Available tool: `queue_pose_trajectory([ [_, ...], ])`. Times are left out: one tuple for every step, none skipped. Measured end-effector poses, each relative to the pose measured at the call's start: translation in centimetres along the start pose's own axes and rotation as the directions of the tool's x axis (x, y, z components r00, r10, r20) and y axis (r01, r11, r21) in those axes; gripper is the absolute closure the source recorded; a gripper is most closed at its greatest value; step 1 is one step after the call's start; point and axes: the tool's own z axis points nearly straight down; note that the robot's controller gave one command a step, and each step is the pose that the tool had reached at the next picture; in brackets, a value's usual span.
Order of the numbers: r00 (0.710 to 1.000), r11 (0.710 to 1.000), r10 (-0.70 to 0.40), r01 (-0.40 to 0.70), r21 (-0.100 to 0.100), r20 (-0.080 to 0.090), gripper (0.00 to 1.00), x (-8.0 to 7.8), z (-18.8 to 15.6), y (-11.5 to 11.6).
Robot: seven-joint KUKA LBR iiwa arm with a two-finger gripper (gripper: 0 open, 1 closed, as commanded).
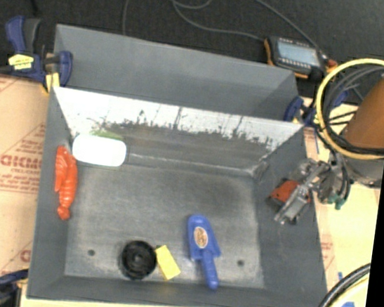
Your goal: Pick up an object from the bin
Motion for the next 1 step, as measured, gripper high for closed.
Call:
queue_pose_trajectory([
  [1.000, 1.000, 0.000, 0.000, 0.000, 0.000, 1.00, 0.00, 0.00, -0.01],
])
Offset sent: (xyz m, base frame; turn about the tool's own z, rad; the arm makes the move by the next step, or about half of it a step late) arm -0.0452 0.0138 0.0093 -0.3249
